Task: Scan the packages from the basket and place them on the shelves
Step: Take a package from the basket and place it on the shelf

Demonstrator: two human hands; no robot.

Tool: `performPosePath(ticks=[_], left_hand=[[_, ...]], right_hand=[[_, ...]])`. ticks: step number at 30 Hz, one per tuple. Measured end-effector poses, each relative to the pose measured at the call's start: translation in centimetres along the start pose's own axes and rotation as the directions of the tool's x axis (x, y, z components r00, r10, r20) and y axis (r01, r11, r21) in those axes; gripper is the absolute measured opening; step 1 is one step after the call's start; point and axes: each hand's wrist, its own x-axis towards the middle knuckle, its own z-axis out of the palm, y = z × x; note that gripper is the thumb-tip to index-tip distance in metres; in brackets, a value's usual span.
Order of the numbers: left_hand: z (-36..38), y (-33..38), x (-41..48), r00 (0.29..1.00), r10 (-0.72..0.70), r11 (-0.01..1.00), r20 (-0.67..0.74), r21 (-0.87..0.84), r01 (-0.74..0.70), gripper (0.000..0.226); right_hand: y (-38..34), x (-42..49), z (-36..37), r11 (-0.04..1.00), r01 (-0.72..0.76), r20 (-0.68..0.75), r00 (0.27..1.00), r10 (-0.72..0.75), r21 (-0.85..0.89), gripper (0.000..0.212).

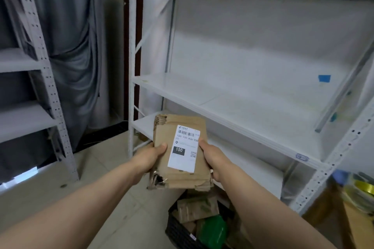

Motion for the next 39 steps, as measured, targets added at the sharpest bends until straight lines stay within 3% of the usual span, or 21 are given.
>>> performPosePath(ticks=[6,11,15,23,30,34,39], left_hand=[[-3.5,2.8,5.3,0.999,0.016,1.0,-0.033,-0.01,-0.016,0.028],[-5.8,7.5,13.4,0.991,0.123,0.991,-0.048,0.068,-0.119,0.029],[-6.8,12.0,21.1,0.98,0.195,0.979,-0.038,0.069,-0.192,0.031],[-7.2,20.7,37.1,0.953,0.302,0.952,0.017,0.04,-0.303,0.033],[-11.0,20.5,50.4,0.968,0.25,0.964,0.005,0.09,-0.249,0.054],[-14.4,21.9,59.4,0.972,0.236,0.954,0.003,0.187,-0.233,0.062],[-20.1,25.2,71.7,0.978,0.21,0.94,0.018,0.272,-0.207,0.056]], right_hand=[[-4.7,5.4,3.0,0.998,0.07,0.002,0.998,-0.07,0.003,0.04],[-10.2,11.9,5.1,0.974,0.221,-0.039,0.975,-0.22,0.054,0.036],[-14.8,18.5,5.3,0.947,0.298,-0.092,0.953,-0.289,0.118,0.061],[-25.1,33.7,3.2,0.87,0.477,-0.081,0.879,-0.47,0.127,0.073],[-27.6,47.0,8.3,0.917,0.397,0.026,0.917,-0.398,0.038,0.075],[-30.0,54.3,12.4,0.923,0.385,0.004,0.923,-0.385,0.026,0.076],[-35.2,63.9,18.3,0.918,0.395,-0.081,0.914,-0.397,-0.044,0.082]])
